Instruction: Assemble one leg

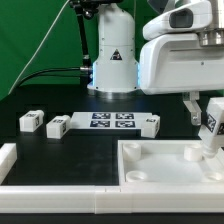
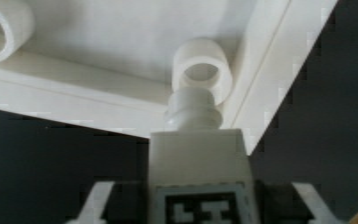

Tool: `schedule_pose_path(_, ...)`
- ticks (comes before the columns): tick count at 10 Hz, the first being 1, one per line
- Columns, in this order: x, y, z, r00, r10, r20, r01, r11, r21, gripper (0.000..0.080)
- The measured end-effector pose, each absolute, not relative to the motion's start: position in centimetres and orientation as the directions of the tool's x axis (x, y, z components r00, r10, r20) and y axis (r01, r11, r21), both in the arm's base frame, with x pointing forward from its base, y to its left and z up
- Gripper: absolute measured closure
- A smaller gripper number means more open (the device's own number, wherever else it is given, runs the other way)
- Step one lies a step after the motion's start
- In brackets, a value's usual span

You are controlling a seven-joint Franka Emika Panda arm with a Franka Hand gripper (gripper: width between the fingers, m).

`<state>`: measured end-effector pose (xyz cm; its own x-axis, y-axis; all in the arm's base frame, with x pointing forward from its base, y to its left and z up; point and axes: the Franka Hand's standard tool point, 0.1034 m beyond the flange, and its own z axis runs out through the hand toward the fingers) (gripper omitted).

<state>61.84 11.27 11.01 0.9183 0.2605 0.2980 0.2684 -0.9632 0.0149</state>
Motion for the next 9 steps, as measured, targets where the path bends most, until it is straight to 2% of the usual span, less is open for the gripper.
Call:
schedule_pose_path(1,61.4,11.0,10.7,0.903,0.247,0.352,0.257,-0.966,0.019,0.0511)
schedule_pose_path(9,61.6,11.7,9.3,0.882,0.251,0.399,0.264,-0.964,0.024,0.0511)
